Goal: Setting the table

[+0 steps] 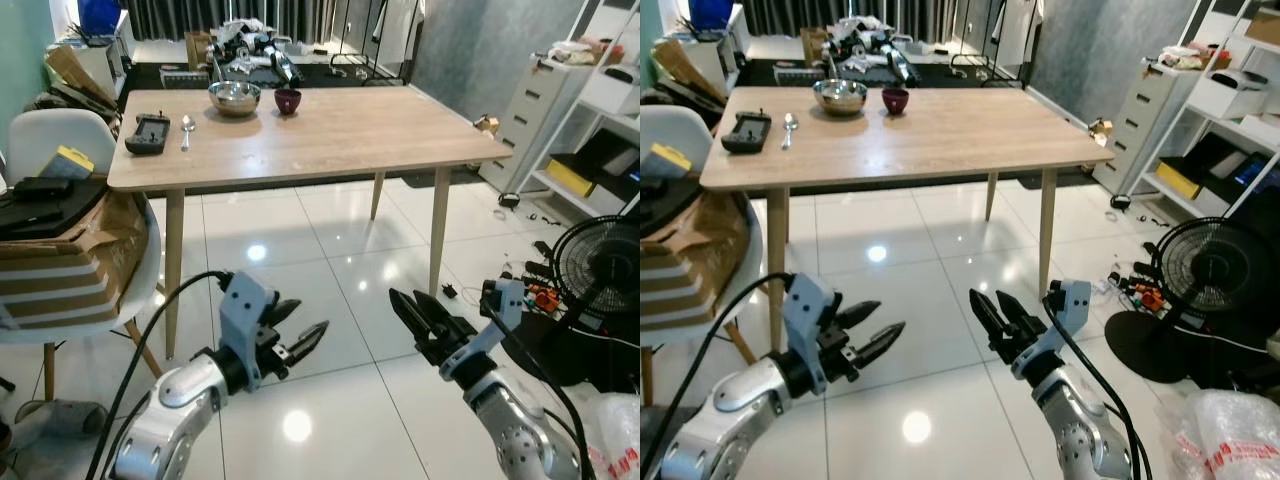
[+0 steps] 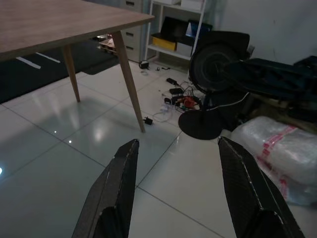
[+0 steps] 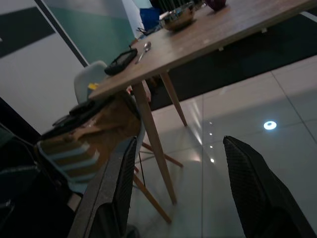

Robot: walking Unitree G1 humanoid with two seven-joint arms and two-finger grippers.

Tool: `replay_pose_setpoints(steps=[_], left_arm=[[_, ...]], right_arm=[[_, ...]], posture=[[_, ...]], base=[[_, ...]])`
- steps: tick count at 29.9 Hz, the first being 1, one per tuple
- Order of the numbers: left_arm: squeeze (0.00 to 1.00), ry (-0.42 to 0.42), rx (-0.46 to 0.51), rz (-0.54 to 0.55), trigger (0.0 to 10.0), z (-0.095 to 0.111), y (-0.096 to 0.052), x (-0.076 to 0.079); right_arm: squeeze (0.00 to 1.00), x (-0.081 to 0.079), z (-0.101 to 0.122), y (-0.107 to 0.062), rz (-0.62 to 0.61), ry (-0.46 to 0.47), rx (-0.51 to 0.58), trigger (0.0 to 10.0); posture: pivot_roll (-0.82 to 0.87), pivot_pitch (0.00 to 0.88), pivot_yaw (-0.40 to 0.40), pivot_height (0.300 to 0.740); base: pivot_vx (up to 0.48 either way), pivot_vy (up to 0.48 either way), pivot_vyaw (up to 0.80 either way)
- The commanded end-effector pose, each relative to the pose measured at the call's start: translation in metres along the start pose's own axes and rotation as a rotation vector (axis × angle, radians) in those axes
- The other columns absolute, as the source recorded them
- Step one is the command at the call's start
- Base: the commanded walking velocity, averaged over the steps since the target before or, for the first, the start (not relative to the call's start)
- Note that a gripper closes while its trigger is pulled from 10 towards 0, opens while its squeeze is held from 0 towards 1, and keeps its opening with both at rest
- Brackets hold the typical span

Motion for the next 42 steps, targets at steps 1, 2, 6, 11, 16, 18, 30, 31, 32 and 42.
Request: replay_pose_setpoints(steps=[1,2,6,11,16,18,30,31,32,42], left_arm=[[0.0,-0.002,-0.009,-0.01,10.0,-0.001,0.001,0.004],[0.0,-0.002,-0.01,-0.006,10.0,-0.001,0.001,0.003],[0.0,-0.001,-0.012,0.0,10.0,-0.002,0.001,0.003],[0.0,-0.001,-0.018,0.01,10.0,-0.003,0.0,0.001],[0.0,-0.002,-0.021,0.013,10.0,-0.004,-0.001,0.0],[0.0,-0.003,-0.02,0.011,10.0,-0.003,-0.002,0.0],[0.0,0.017,-0.035,-0.059,10.0,0.007,-0.028,-0.001],[0.0,0.018,-0.036,-0.058,10.0,0.007,-0.029,-0.001],[0.0,0.018,-0.036,-0.058,10.0,0.007,-0.029,-0.001],[0.0,0.018,-0.038,-0.039,10.0,0.008,-0.028,-0.003]], right_arm=[[0.0,0.006,0.0,-0.004,-0.02,0.001,0.003,10.0],[0.0,0.006,0.0,-0.005,-0.022,0.001,0.004,10.0],[0.0,0.006,-0.001,-0.005,-0.024,0.002,0.003,10.0],[0.0,0.004,-0.003,-0.006,-0.014,-0.004,-0.007,10.0],[0.0,-0.009,-0.013,-0.008,0.076,-0.038,-0.068,10.0],[0.0,-0.018,-0.019,-0.011,0.141,-0.064,-0.116,10.0],[0.0,-0.026,-0.028,-0.018,0.222,-0.3,-0.194,10.0],[0.0,-0.025,-0.027,-0.015,0.21,-0.299,-0.179,10.0],[0.0,-0.025,-0.027,-0.015,0.21,-0.299,-0.179,10.0],[0.0,-0.026,-0.02,-0.008,0.175,-0.247,-0.118,10.0]], posture=[[0.08,0.046,0.01,0.74],[0.08,0.048,0.009,0.74],[0.08,0.048,0.009,0.74],[0.09,0.047,0.009,0.74],[0.09,0.045,0.01,0.74],[0.09,0.043,0.012,0.74],[0.1,0.043,0.016,0.74],[0.1,0.043,0.016,0.74],[0.1,0.043,0.016,0.74],[0.11,0.05,0.02,0.74]], base=[[0.469,0.0,0.0],[0.469,0.0,0.0],[0.469,0.0,0.0],[0.471,0.0,0.0],[0.47,0.0,0.0],[0.469,0.0,0.0],[0.469,0.0,0.0],[0.472,0.0,0.0],[0.472,0.0,0.0],[0.469,0.0,0.0]])
Point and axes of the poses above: a point about 5 cm out from each wrist's last joint towards the gripper, its own y axis pointing out of the wrist towards the gripper, its own z axis along the axis of the wrist's last joint, x = y × z, the point moved 6 cm from there along y, pointing out of the wrist towards the gripper, and after that the axes turned 3 degrees about y, right-handed, at the moved point
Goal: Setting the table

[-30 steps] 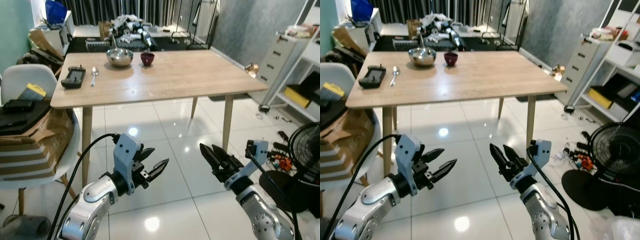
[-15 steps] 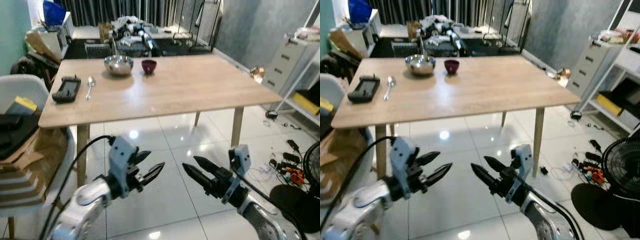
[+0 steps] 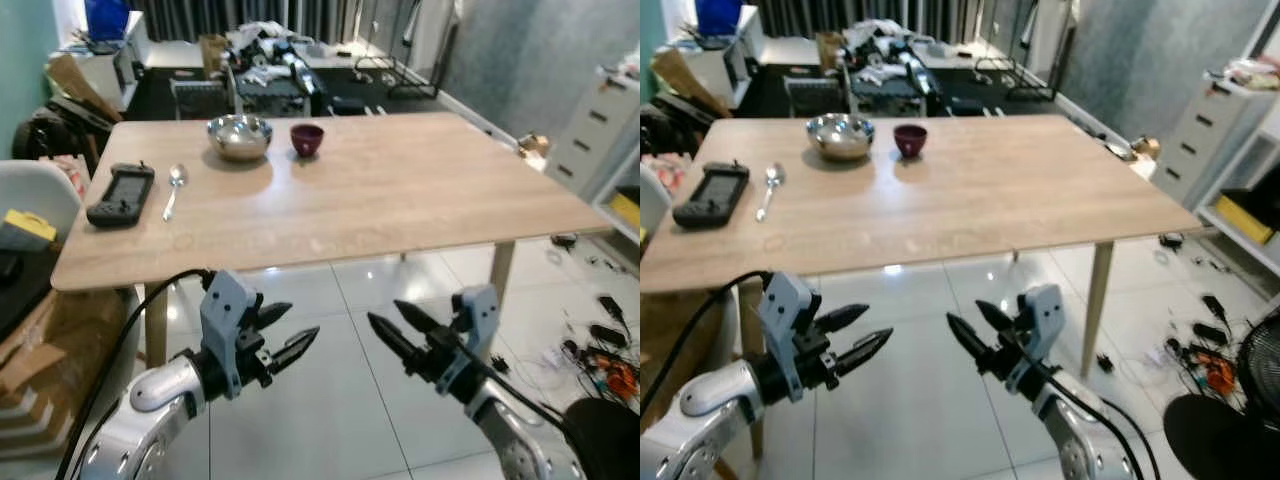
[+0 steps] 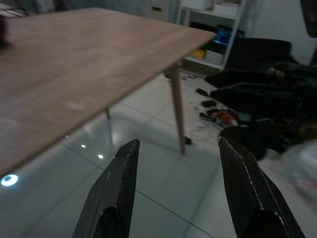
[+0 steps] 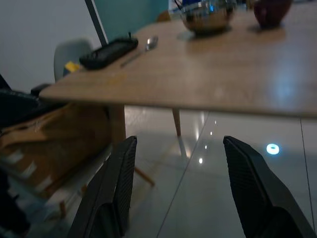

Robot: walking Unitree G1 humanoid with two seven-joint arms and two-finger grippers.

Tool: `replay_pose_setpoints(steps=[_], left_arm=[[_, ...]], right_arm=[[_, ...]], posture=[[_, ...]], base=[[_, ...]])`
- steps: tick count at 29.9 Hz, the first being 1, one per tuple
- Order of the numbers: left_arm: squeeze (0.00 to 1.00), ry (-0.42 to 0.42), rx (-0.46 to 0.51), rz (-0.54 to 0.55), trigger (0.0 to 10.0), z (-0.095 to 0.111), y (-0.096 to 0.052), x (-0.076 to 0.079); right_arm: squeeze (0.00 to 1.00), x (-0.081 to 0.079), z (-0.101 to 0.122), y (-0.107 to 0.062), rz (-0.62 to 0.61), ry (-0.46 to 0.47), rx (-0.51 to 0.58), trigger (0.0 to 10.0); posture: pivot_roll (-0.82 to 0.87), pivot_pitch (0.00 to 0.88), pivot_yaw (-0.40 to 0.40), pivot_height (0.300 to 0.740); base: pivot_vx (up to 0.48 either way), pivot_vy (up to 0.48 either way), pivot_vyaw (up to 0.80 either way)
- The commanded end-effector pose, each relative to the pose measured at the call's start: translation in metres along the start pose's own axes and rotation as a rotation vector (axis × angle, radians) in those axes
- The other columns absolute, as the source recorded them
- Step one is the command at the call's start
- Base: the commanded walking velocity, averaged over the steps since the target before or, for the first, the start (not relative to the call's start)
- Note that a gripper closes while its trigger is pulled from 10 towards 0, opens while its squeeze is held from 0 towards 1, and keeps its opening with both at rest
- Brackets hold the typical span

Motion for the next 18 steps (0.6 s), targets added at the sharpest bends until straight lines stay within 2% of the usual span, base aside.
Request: replay_pose_setpoints(steps=[1,18], left_arm=[[0.0,-0.012,-0.016,0.006,10.0,-0.0027,-0.0032,-0.0009],[0.0,-0.012,-0.03,0.062,10.0,-0.0066,-0.004,-0.0103]], right_arm=[[0.0,-0.0034,-0.0051,0.0,0.003,0.023,-0.002,10.0],[0.0,-0.0048,-0.0034,0.0044,-0.012,0.043,0.029,10.0]], posture=[[0.11,0.05,0.02,0.74],[0.12,0.055,0.019,0.74]], base=[[0.472,0.0,0.0],[0.47,0.0,0.0]])
Point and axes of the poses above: a point about 5 cm out from each wrist's last joint towards the gripper, its own y axis pointing out of the wrist towards the gripper, its own z axis along the axis of the wrist's last joint, x = y × z, the point moved 6 cm from there along y, pointing out of the wrist towards the gripper, and after that the axes turned 3 degrees about y, right-handed, at the moved point
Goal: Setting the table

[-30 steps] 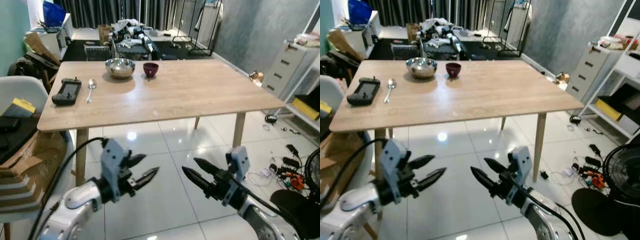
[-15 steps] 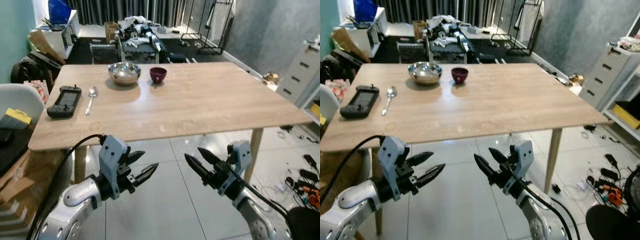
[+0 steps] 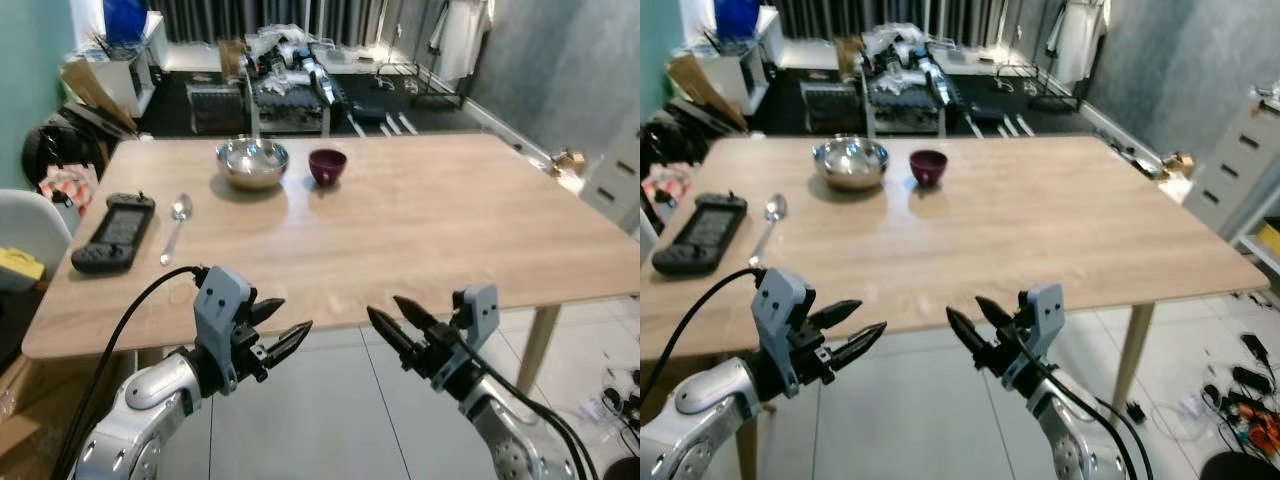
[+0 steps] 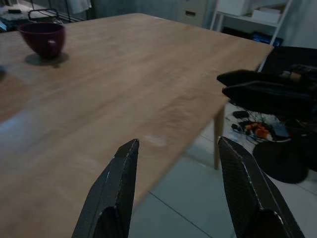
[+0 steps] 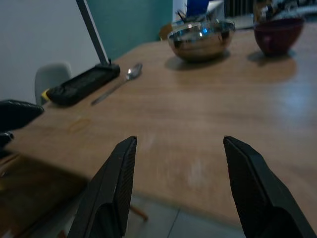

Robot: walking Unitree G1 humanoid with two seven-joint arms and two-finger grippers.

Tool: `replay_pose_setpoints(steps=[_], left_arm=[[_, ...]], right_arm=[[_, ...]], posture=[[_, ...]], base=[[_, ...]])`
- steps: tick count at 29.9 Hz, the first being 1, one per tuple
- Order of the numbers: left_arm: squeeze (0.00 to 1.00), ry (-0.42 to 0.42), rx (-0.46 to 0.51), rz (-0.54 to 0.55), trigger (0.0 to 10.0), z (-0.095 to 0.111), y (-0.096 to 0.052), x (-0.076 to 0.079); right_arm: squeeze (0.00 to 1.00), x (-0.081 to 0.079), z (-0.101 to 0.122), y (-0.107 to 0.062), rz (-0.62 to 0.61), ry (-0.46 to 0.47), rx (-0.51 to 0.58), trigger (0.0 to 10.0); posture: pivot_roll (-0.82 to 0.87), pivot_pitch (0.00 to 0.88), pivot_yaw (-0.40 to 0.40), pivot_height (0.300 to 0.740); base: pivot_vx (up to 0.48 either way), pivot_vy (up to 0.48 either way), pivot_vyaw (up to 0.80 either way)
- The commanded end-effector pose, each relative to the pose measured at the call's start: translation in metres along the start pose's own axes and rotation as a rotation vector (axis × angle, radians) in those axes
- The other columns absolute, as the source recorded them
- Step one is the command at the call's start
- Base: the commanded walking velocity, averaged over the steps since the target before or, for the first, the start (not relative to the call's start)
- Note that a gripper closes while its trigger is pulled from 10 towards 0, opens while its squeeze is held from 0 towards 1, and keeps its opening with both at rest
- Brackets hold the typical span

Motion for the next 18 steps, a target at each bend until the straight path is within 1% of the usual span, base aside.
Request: replay_pose_setpoints(steps=[1,18], left_arm=[[0.0,-0.004,-0.028,0.015,10.0,-0.0079,-0.0021,-0.0024],[0.0,-0.001,-0.029,0.03,10.0,-0.0078,-0.0022,-0.0061]], right_arm=[[0.0,-0.002,-0.0051,-0.0008,0.0,0.018,-0.007,10.0],[0.0,-0.0027,-0.0043,-0.0001,0.0,0.025,0.0,10.0]], posture=[[0.12,0.055,0.019,0.74],[0.12,0.058,0.02,0.74]], base=[[0.472,0.0,0.0],[0.47,0.0,0.0]])
Point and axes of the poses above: a point about 5 cm out from each wrist's last joint towards the gripper, its own y axis pointing out of the wrist towards the gripper, its own z axis along the axis of the wrist's last joint, x = y × z, the point moved 6 cm from there along y, pointing out of the wrist towards the gripper, and after that the axes turned 3 degrees about y, right-handed, at the moved point
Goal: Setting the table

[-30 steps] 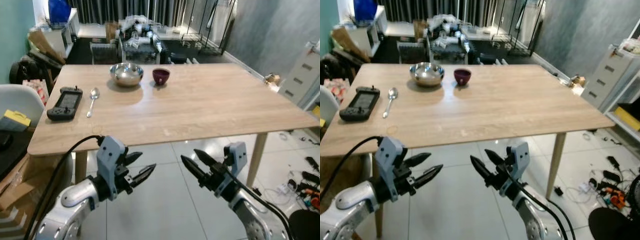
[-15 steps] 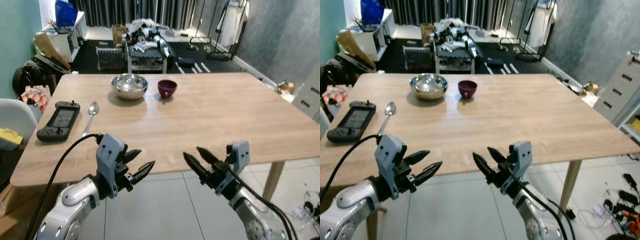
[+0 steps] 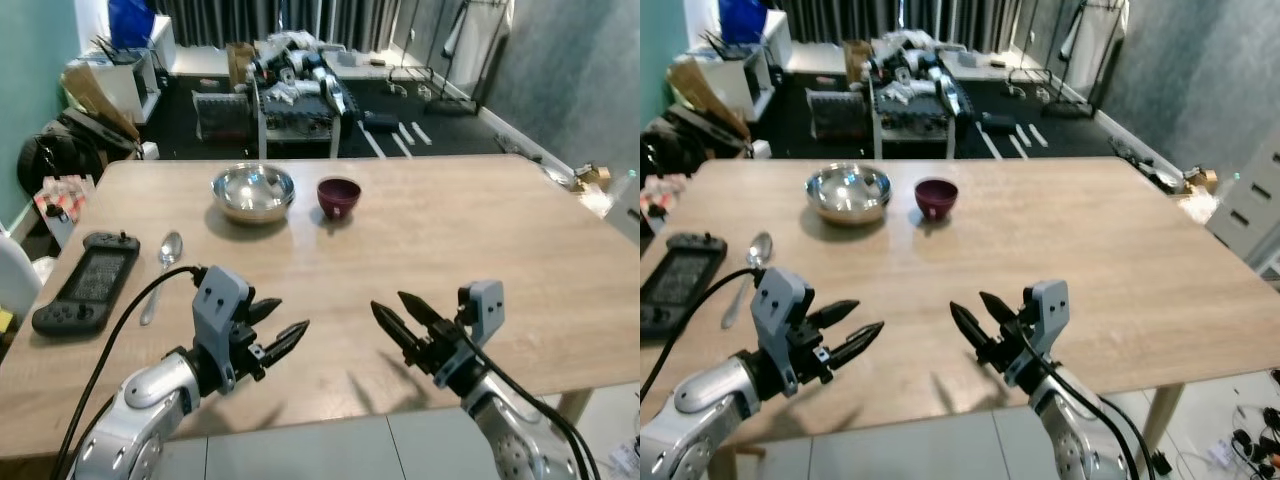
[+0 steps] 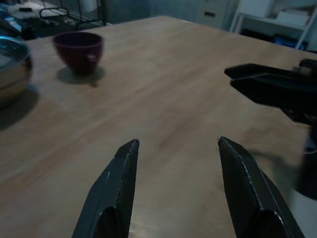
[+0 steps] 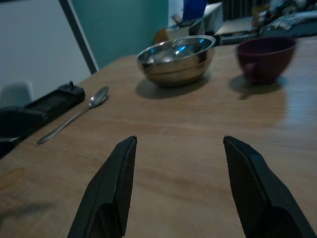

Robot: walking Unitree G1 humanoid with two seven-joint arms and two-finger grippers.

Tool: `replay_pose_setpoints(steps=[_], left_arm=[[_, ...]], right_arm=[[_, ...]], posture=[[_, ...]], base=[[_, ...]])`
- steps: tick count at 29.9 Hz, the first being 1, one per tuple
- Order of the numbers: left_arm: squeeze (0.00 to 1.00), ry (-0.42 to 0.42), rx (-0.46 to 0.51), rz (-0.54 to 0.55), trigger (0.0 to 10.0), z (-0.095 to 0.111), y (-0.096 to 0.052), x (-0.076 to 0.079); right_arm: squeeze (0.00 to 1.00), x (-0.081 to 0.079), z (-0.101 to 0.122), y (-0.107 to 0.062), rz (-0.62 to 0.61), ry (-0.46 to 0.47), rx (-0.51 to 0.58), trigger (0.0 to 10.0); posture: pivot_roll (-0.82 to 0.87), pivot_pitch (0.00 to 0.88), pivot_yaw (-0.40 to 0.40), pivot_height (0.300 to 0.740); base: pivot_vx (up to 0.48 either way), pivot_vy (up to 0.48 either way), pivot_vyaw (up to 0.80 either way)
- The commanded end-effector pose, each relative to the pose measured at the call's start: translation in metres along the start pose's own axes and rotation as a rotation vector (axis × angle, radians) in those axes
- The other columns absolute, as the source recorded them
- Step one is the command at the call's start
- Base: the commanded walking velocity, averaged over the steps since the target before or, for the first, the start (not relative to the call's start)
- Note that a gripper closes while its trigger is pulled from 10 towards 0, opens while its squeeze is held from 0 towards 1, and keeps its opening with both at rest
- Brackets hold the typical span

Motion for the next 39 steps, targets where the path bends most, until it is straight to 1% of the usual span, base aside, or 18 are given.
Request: replay_pose_setpoints(steps=[1,17,20,25,35,38,39], left_arm=[[0.0,0.002,-0.011,0.005,10.0,-0.003,-0.001,-0.001],[0.0,0.009,-0.009,0.012,10.0,-0.002,0.0,-0.003],[0.0,0.009,-0.018,0.036,10.0,-0.002,0.0,-0.006],[0.0,0.017,-0.004,0.056,10.0,0.004,0.001,-0.009],[0.0,0.023,-0.016,0.072,10.0,0.003,0.001,-0.012],[0.0,0.038,-0.023,0.08,10.0,0.004,0.0,-0.014],[0.0,0.056,-0.029,0.09,10.0,0.004,-0.001,-0.018]], right_arm=[[0.0,-0.001,-0.004,-0.001,0.002,0.012,-0.007,10.0],[0.0,-0.002,-0.004,0.0,0.004,0.015,-0.005,10.0],[0.0,-0.002,-0.003,0.0,0.002,0.013,-0.004,10.0],[0.0,0.0,-0.002,0.0,-0.002,0.012,-0.003,10.0],[0.0,0.0,-0.001,0.001,0.001,0.013,0.0,10.0],[0.0,-0.001,-0.001,0.001,0.003,0.012,0.0,10.0],[0.0,-0.001,-0.001,0.001,0.003,0.012,0.0,10.0]], posture=[[0.12,0.058,0.02,0.74],[0.12,0.058,0.02,0.74],[0.12,0.058,0.02,0.74],[0.12,0.057,0.021,0.74],[0.13,0.053,0.019,0.74],[0.13,0.053,0.019,0.74],[0.13,0.053,0.019,0.74]], base=[[0.469,0.0,0.0],[0.469,0.0,0.0],[0.334,0.0,0.0],[0.0,0.0,0.0],[0.0,0.0,0.0],[0.0,0.0,0.0],[0.0,0.0,0.0]])
Point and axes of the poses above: a point about 5 cm out from each wrist's last joint towards the gripper, its own y axis pointing out of the wrist towards the gripper, its own z axis along the axis of the wrist's last joint, x = y × z, the point moved 6 cm from there along y, pointing out of the wrist towards the gripper, and after that the axes turned 3 degrees about y, right-handed, at the moved point
